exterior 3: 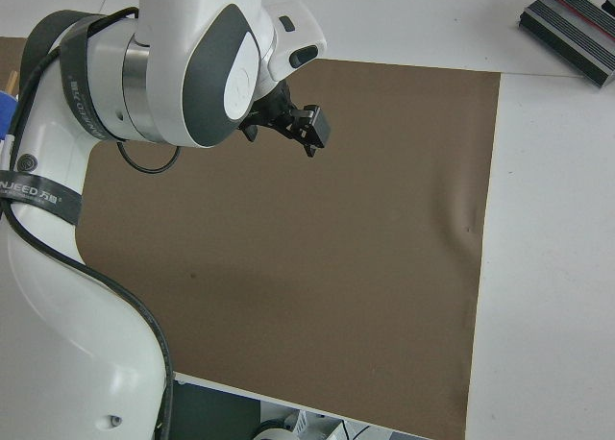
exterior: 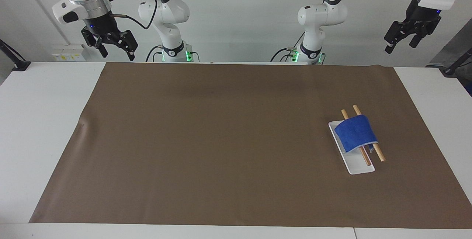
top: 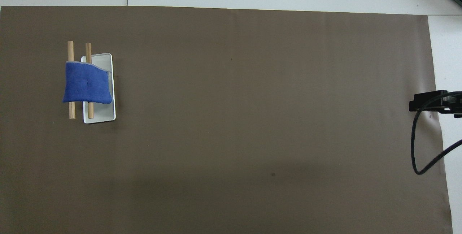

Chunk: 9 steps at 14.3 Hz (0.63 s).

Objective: Right arm passes towel to left arm to hang

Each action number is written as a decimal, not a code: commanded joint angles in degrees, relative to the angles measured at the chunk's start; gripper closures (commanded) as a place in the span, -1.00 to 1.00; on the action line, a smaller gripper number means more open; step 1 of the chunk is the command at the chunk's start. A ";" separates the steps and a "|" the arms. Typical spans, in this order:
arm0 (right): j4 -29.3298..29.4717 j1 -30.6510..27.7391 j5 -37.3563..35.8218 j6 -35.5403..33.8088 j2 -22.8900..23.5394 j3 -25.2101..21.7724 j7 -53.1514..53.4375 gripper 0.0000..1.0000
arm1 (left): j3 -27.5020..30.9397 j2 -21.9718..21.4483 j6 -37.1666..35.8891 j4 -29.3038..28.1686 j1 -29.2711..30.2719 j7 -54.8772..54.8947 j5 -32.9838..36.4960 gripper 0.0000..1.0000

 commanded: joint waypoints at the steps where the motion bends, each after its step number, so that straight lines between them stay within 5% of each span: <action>1: -1.22 -0.48 0.89 -0.35 -0.88 0.05 -0.68 -1.00 | -0.87 -4.60 1.41 -6.69 -0.09 4.07 0.70 -1.00; 9: -2.80 -0.48 1.24 0.87 -1.14 0.05 -0.59 -1.00 | -1.93 -5.40 -1.59 -7.31 -0.09 11.04 0.70 -1.00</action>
